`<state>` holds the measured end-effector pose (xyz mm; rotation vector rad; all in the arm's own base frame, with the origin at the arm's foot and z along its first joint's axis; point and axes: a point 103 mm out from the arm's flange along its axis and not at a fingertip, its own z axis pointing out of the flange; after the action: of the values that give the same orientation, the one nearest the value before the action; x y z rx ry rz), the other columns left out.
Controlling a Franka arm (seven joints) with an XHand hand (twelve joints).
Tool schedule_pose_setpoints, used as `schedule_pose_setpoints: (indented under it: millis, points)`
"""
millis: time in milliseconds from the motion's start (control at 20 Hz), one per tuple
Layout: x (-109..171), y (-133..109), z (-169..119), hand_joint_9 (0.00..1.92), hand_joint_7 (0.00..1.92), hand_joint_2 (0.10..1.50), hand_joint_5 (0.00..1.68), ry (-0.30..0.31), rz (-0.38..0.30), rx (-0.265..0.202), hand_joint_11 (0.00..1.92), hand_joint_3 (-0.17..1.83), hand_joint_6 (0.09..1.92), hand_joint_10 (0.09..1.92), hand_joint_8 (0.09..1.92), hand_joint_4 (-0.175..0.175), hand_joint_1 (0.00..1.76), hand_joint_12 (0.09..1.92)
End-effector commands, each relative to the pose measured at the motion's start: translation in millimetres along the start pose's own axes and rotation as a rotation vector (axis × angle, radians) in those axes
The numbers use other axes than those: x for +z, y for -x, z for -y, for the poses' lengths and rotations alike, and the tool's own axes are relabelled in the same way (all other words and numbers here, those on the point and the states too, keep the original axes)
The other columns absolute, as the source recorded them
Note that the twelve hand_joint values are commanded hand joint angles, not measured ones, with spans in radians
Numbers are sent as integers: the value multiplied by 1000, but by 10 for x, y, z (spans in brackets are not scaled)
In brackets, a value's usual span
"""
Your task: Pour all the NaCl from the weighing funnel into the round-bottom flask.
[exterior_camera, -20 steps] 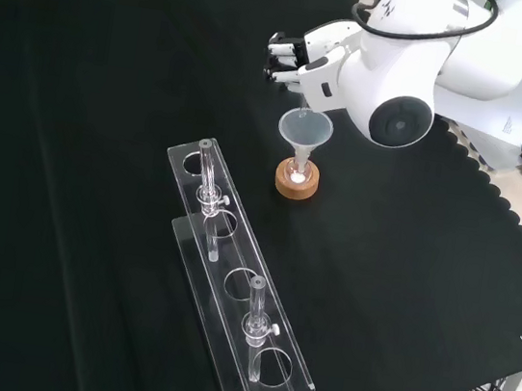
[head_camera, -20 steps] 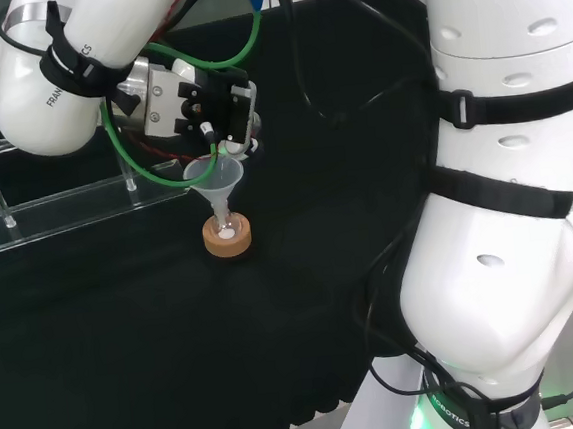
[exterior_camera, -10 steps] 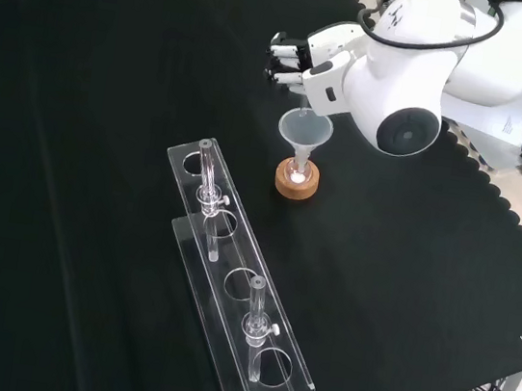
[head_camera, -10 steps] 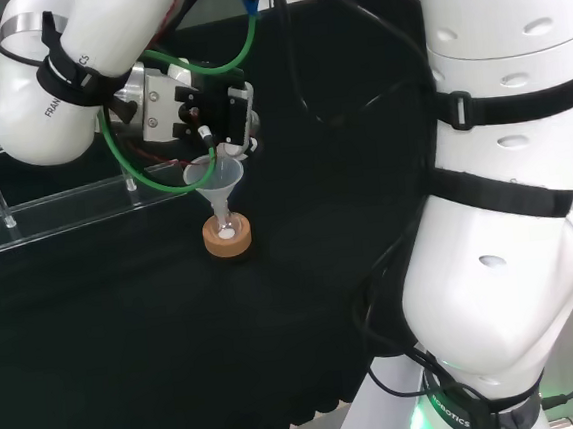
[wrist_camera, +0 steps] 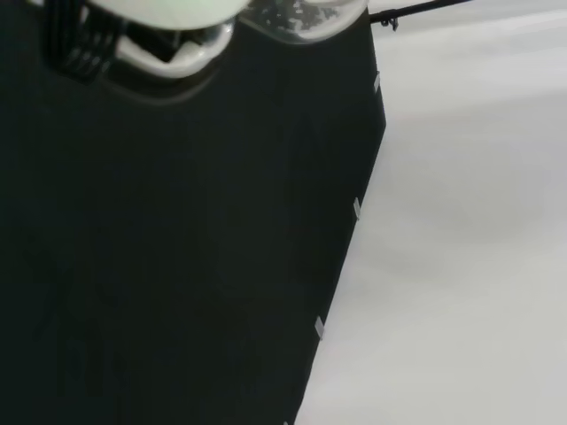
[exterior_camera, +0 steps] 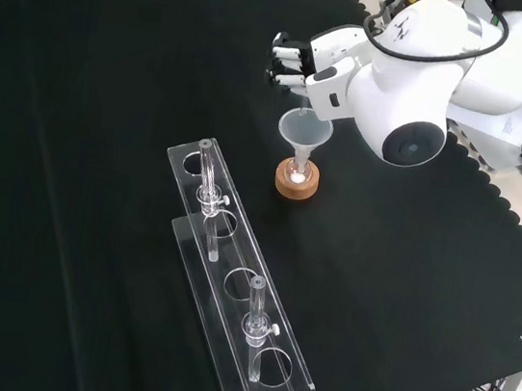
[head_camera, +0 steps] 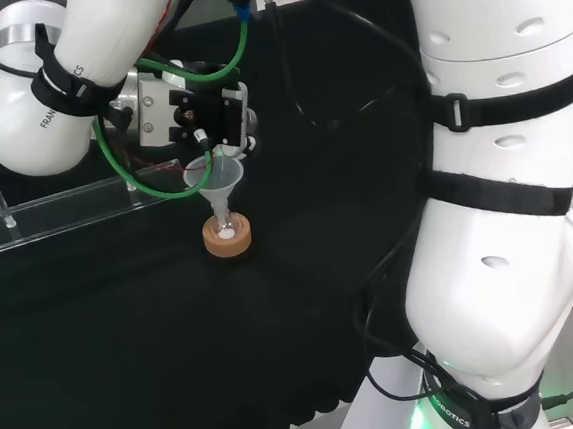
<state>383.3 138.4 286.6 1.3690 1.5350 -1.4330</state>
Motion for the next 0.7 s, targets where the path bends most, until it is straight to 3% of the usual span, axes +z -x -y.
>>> schedule_pose_setpoints:
  millis: [50,700]
  points:
    - [-12,9,15,1010,657,629,1224,1,22,9,846,748,801,267,642,175,1121,1024]
    - [-55,1,31,1009,655,629,1224,7,37,10,857,747,801,265,643,175,1121,1016]
